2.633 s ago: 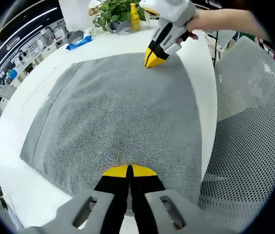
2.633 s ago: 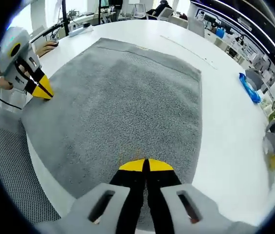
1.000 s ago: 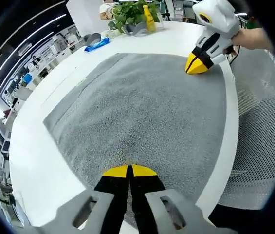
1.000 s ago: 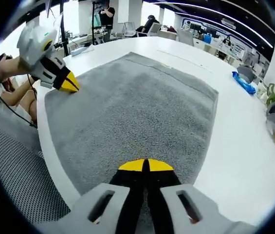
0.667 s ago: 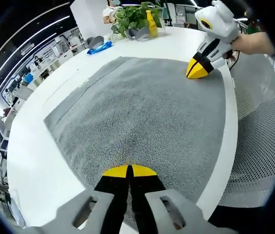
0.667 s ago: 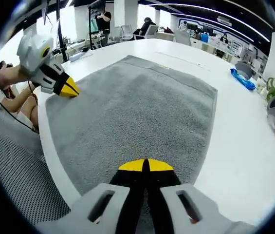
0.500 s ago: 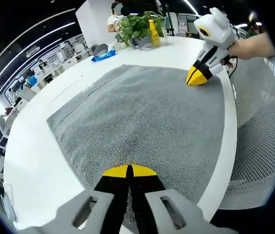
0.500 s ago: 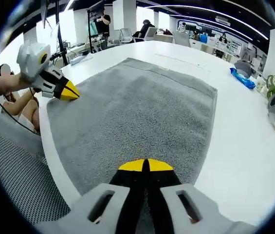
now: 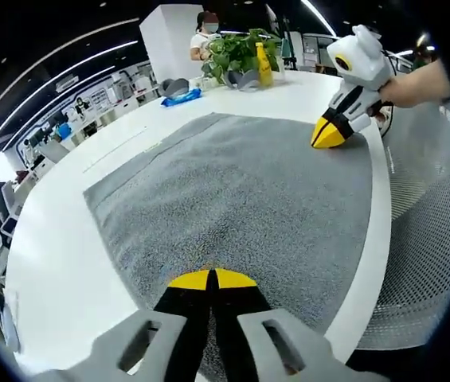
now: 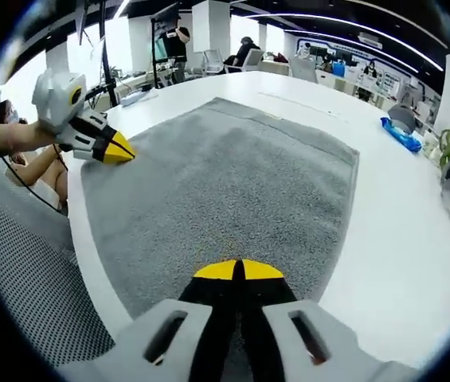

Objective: Fold the towel on the table until its edges align and the towel forms a compact rectangular stack.

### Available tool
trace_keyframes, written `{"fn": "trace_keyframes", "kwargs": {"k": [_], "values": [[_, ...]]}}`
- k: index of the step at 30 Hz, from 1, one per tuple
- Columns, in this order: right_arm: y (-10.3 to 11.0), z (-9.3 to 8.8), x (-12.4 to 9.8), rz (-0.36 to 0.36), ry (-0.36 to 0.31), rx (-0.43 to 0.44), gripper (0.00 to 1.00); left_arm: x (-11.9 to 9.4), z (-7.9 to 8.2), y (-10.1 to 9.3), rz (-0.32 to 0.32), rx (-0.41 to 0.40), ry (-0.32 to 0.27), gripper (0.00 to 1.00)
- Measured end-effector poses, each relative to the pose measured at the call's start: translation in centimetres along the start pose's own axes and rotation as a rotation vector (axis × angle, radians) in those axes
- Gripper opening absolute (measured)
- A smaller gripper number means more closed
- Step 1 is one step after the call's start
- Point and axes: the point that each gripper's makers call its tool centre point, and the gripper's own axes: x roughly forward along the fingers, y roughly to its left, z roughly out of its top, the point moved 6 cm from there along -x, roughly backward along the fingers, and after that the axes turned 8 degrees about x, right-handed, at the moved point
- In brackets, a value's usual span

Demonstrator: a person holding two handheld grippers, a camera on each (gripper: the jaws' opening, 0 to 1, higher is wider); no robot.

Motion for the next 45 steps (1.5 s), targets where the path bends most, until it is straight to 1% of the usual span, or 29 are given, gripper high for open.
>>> {"fn": "trace_keyframes", "kwargs": {"k": [2,3,4,5,6,7,8,9,11,12,14,15,16,17,19,21,22,23,24,26,28,30,33,36,38,40,42,43,45], "values": [[0.0,0.0,0.0,0.008,0.003,-0.011,0.00,0.0,0.0,0.1,-0.003,-0.027,0.006,0.01],[-0.1,0.0,-0.1,0.038,0.017,0.020,0.00,0.0,0.1,0.1,-0.007,-0.037,0.012,0.01],[-0.3,0.1,-0.1,0.048,0.017,0.076,0.00,0.0,0.1,0.1,-0.015,-0.082,0.025,0.01],[-0.5,0.1,-0.1,0.072,0.026,0.101,0.00,0.0,0.2,0.0,-0.037,-0.187,0.040,0.01],[-0.5,0.1,-0.2,0.081,0.030,0.104,0.00,0.0,0.2,0.2,-0.048,-0.202,0.041,0.01],[-0.8,0.2,-0.5,0.088,0.038,0.096,0.00,0.0,0.0,0.5,-0.053,-0.166,0.030,0.01],[-1.0,0.1,-0.7,0.084,0.042,0.086,0.00,-0.1,0.0,0.4,-0.063,-0.164,0.022,0.02],[-1.0,-0.1,-1.3,0.106,0.084,0.022,0.00,-0.4,-0.2,0.3,-0.087,-0.156,0.008,0.05],[-1.2,-0.6,-2.2,0.123,0.135,-0.047,0.00,-1.5,-0.7,-0.1,-0.117,-0.144,0.008,0.13],[-1.1,-1.2,-3.0,0.147,0.175,-0.075,0.02,-2.0,-1.0,-0.5,-0.153,-0.124,0.004,0.17],[-0.9,-2.0,-4.1,0.168,0.167,-0.121,0.09,-3.2,-1.8,-1.2,-0.185,-0.084,0.010,0.21],[-0.6,-2.5,-4.6,0.190,0.181,-0.127,0.10,-3.7,-2.0,-1.7,-0.218,-0.062,0.007,0.22],[0.0,-3.4,-5.2,0.234,0.211,-0.159,0.12,-4.4,-2.3,-2.5,-0.251,-0.050,0.002,0.22],[0.1,-3.8,-5.5,0.226,0.214,-0.175,0.14,-4.8,-2.6,-2.7,-0.241,-0.053,0.003,0.22],[0.9,-4.4,-6.0,0.232,0.209,-0.203,0.20,-5.6,-2.9,-3.8,-0.270,-0.034,-0.009,0.22],[1.6,-4.9,-6.3,0.238,0.219,-0.232,0.27,-6.0,-3.2,-4.4,-0.268,-0.035,-0.003,0.24],[1.4,-5.1,-6.3,0.221,0.236,-0.271,0.27,-6.1,-3.3,-4.7,-0.276,-0.029,0.005,0.26],[1.2,-5.3,-6.2,0.189,0.246,-0.320,0.25,-6.2,-3.5,-4.9,-0.267,-0.009,0.005,0.27],[1.2,-5.3,-6.1,0.180,0.247,-0.346,0.24,-6.2,-3.4,-4.9,-0.261,0.013,0.005,0.28],[1.4,-5.1,-6.1,0.180,0.244,-0.326,0.22,-6.4,-3.5,-4.8,-0.244,0.039,0.018,0.27],[0.9,-5.0,-6.1,0.152,0.247,-0.326,0.17,-6.3,-3.8,-4.5,-0.208,0.076,0.035,0.26],[0.4,-5.1,-6.2,0.122,0.252,-0.323,0.13,-6.3,-3.7,-4.3,-0.202,0.055,0.028,0.25],[0.5,-5.1,-6.1,0.114,0.256,-0.334,0.11,-6.3,-3.9,-3.8,-0.176,0.048,0.036,0.20],[0.4,-5.2,-5.9,0.090,0.264,-0.397,0.08,-6.1,-4.0,-3.4,-0.166,0.028,0.035,0.19],[0.3,-4.9,-5.9,0.082,0.265,-0.387,0.05,-6.1,-4.0,-3.3,-0.160,0.028,0.030,0.16],[0.3,-4.7,-6.0,0.083,0.263,-0.306,0.02,-6.1,-4.0,-3.2,-0.153,0.024,0.031,0.12],[0.1,-4.4,-6.2,0.086,0.248,-0.275,0.00,-6.1,-3.8,-3.1,-0.157,-0.003,0.028,0.05],[0.1,-4.3,-6.4,0.088,0.239,-0.233,0.00,-6.2,-3.6,-3.1,-0.154,-0.036,0.029,0.04],[0.0,-4.0,-6.6,0.090,0.213,-0.172,0.00,-6.3,-3.5,-2.9,-0.149,-0.055,0.020,0.03]]}}
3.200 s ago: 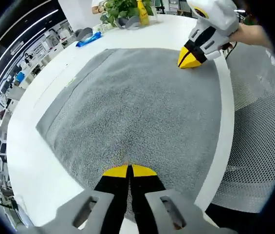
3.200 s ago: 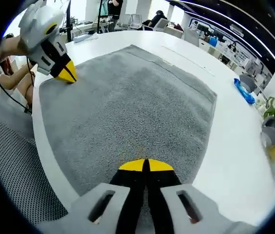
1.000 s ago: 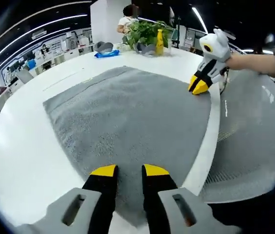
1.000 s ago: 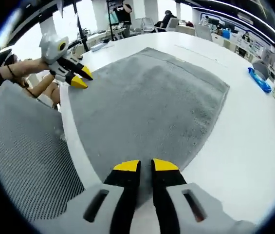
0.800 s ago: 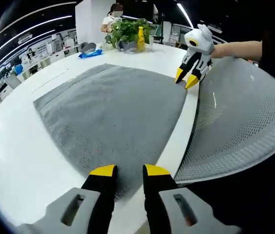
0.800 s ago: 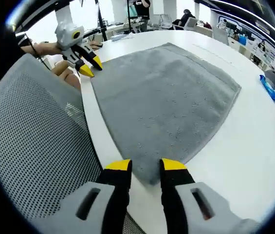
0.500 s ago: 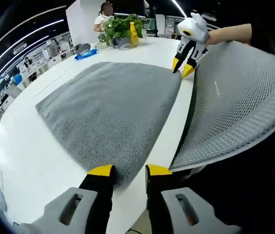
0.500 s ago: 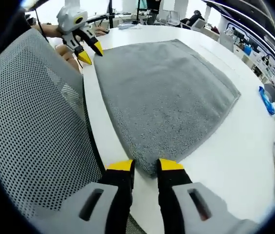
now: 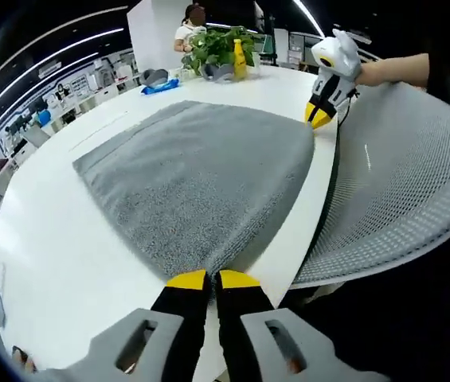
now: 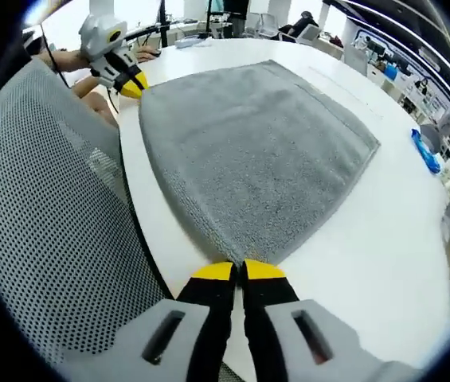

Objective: Fold the towel on the table until its edges align and the towel forms a compact rectangular stack.

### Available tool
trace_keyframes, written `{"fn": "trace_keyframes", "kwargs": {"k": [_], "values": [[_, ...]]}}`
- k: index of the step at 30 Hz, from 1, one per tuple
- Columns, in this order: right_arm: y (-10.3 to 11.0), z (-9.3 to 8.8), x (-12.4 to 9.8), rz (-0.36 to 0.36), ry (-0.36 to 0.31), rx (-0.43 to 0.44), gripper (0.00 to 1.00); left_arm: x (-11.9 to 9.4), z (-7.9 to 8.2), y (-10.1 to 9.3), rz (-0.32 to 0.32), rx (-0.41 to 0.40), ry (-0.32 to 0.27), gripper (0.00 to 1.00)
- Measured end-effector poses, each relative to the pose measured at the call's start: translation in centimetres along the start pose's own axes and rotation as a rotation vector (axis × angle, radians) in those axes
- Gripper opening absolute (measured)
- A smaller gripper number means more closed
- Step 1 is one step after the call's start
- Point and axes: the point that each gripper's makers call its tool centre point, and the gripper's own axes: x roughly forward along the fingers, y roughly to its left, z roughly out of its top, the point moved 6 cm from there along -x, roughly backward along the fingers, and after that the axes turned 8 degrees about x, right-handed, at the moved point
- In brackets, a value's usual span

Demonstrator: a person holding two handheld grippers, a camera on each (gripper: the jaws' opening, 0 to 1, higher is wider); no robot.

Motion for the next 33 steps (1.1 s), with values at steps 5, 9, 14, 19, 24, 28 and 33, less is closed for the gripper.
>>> {"fn": "trace_keyframes", "kwargs": {"k": [5,9,14,19,24,28,33], "values": [[-1.0,0.9,-1.2,0.013,-0.106,0.135,0.00,-0.9,1.1,0.6,0.037,-0.066,-0.083,0.02],[-2.0,2.2,-2.2,0.024,-0.234,0.265,0.00,-2.0,2.2,1.7,0.068,-0.200,-0.193,0.02],[-2.8,3.3,-2.4,0.007,-0.294,0.299,0.00,-2.5,3.1,2.9,0.098,-0.315,-0.294,0.02],[-3.8,4.6,-1.8,-0.013,-0.351,0.347,0.00,-1.5,2.8,4.1,0.110,-0.327,-0.258,0.02],[-4.6,5.0,0.0,-0.063,-0.312,0.337,0.00,-0.1,3.0,5.3,0.117,-0.342,-0.239,0.02],[-5.4,4.9,1.3,-0.079,-0.288,0.368,0.00,1.3,2.6,5.8,0.112,-0.337,-0.190,0.02],[-5.8,4.4,3.0,-0.091,-0.266,0.383,0.00,2.9,2.2,6.5,0.100,-0.294,-0.128,0.03]]}}
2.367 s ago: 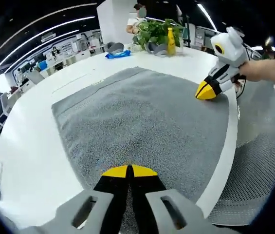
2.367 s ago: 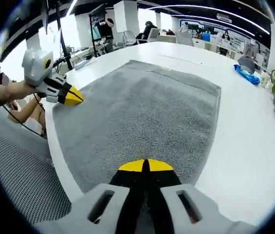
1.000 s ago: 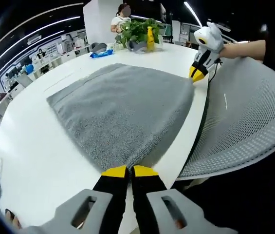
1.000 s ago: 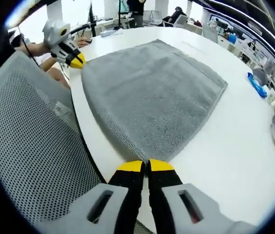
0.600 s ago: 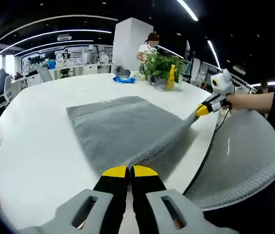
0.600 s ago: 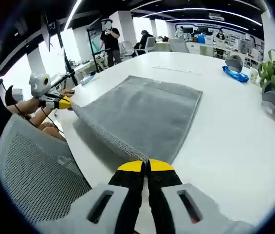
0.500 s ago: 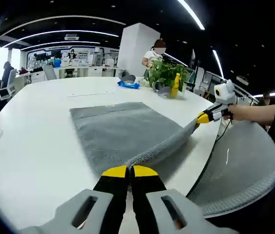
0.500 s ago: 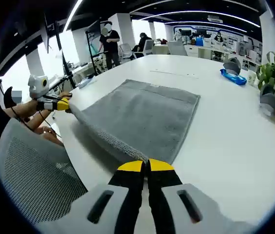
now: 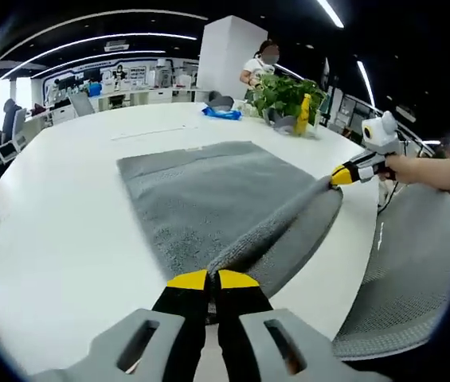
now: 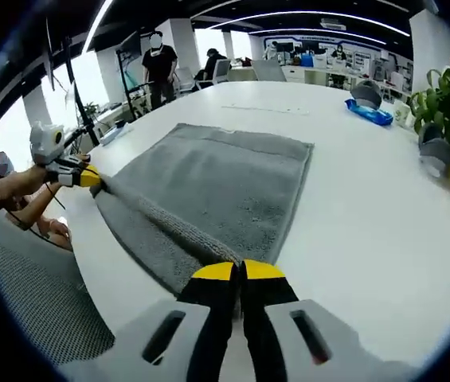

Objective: Fold the towel on the table until its edges align and the towel forms a compact rectangular stack.

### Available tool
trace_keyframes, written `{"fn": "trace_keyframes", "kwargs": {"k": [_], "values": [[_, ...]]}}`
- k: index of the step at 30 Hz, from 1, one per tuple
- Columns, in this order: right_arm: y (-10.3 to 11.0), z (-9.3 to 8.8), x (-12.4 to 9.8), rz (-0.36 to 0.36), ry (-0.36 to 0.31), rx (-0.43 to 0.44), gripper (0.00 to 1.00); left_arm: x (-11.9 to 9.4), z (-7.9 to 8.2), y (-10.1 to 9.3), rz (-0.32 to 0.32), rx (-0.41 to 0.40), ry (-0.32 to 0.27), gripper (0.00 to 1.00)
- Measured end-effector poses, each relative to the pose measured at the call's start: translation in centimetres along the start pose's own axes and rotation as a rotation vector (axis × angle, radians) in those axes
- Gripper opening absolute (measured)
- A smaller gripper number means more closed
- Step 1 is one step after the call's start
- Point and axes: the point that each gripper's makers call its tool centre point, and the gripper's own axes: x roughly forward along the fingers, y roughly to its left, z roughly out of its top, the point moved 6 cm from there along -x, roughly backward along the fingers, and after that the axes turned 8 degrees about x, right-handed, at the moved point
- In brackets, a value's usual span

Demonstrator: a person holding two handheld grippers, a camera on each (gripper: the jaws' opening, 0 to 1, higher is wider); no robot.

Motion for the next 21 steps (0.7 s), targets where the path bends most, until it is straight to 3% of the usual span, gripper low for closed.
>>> {"fn": "trace_keyframes", "kwargs": {"k": [3,6,11,14,15,17,18,20,21], "values": [[-0.2,-0.3,0.3,-0.008,-0.014,-0.008,0.01,0.5,0.0,0.3,0.006,0.105,0.018,0.04],[-0.7,-0.3,-0.1,-0.044,-0.047,0.003,0.09,0.5,-0.1,0.7,0.040,0.128,0.005,0.14],[-0.3,-0.1,-1.0,0.002,-0.065,0.037,0.09,0.2,-0.7,1.2,0.045,-0.002,-0.032,0.18],[0.7,0.7,-1.4,0.034,-0.106,0.058,0.18,0.6,-0.8,0.9,0.037,-0.007,-0.033,0.14],[0.6,0.6,-1.3,0.017,-0.090,0.016,0.19,0.7,-0.8,0.6,0.028,0.004,-0.029,0.11],[-0.5,-0.1,-0.9,-0.073,-0.021,-0.094,0.11,0.9,-0.6,0.5,0.042,0.047,-0.025,0.10],[-0.8,-0.1,-0.5,-0.080,-0.023,-0.098,0.08,0.9,-0.5,0.4,0.036,0.045,-0.023,0.09],[-0.7,0.1,0.0,-0.018,-0.047,-0.009,0.10,0.9,-0.5,0.4,0.026,0.039,-0.020,0.07],[-0.8,0.2,0.1,-0.011,-0.028,-0.013,0.08,0.9,-0.5,0.5,0.021,0.039,-0.019,0.06]]}}
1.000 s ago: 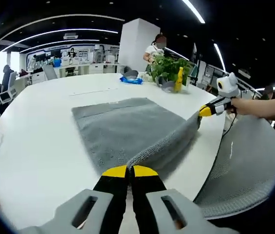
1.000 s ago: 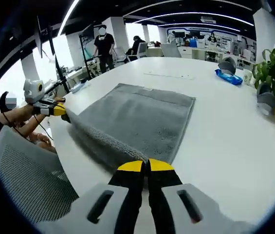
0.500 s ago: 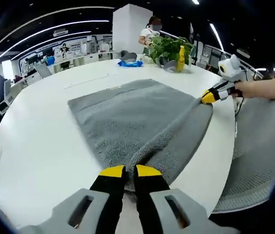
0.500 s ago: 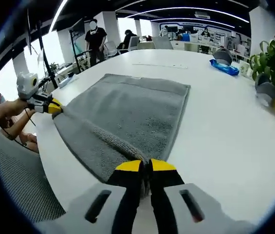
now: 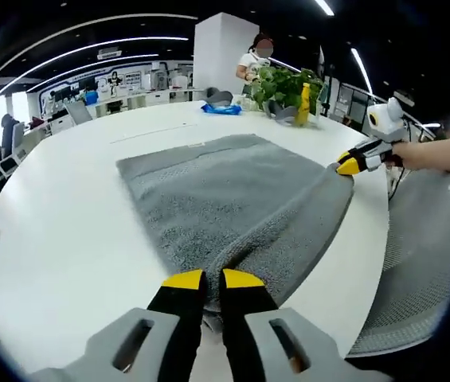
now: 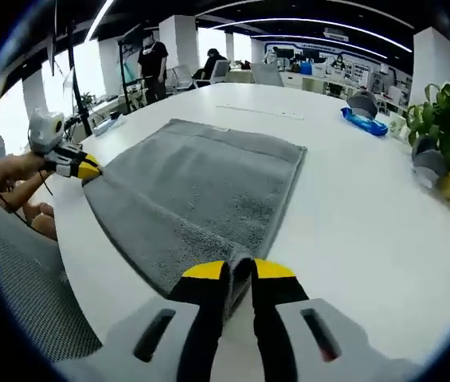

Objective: Fold the towel on the table until its edges align and the towel forms a compact rectangular stack.

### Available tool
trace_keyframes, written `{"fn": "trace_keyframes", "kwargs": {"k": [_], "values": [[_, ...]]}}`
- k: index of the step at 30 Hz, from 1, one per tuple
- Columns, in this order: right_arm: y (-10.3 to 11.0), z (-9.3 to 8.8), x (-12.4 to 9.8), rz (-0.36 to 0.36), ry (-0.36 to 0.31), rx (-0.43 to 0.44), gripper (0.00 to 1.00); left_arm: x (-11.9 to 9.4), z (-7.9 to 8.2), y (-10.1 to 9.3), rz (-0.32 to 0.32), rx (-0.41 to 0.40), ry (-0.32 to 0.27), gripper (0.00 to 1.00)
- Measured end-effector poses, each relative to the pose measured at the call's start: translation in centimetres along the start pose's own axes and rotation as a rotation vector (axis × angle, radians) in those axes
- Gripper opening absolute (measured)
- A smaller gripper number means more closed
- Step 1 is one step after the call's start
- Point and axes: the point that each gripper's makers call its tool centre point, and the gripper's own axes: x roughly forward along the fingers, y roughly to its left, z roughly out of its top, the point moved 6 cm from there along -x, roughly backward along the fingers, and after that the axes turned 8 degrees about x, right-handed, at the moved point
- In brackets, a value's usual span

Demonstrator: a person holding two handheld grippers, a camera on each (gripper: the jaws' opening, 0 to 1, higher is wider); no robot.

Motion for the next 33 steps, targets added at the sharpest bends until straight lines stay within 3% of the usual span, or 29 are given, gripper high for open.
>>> {"fn": "trace_keyframes", "kwargs": {"k": [1,7,9,11,16,22,26,33], "values": [[-0.1,0.1,-0.1,-0.020,0.001,-0.025,0.02,0.0,0.0,0.0,-0.003,0.003,-0.001,0.05],[0.1,-0.2,-0.3,-0.021,-0.023,0.002,0.00,-0.5,0.0,-0.2,0.010,-0.001,-0.006,0.04],[0.1,0.0,-0.8,-0.009,-0.047,0.079,0.00,-0.8,0.2,-0.3,0.022,-0.004,-0.009,0.04],[0.1,0.9,-1.5,0.025,-0.113,0.153,0.00,-1.2,0.6,-0.4,0.038,0.009,-0.017,0.03],[-0.4,3.3,-3.8,0.090,-0.294,0.302,0.00,-2.8,2.7,-0.4,0.074,0.020,-0.101,0.03],[1.2,6.0,-7.0,0.139,-0.473,0.307,0.00,-5.7,5.5,-0.2,0.118,0.011,-0.243,0.03],[2.1,6.7,-8.8,0.161,-0.545,0.307,0.00,-7.8,6.9,-0.6,0.136,-0.007,-0.329,0.02],[3.6,7.6,-11.2,0.166,-0.653,0.319,0.00,-10.5,8.8,-1.4,0.157,0.009,-0.417,0.02]]}}
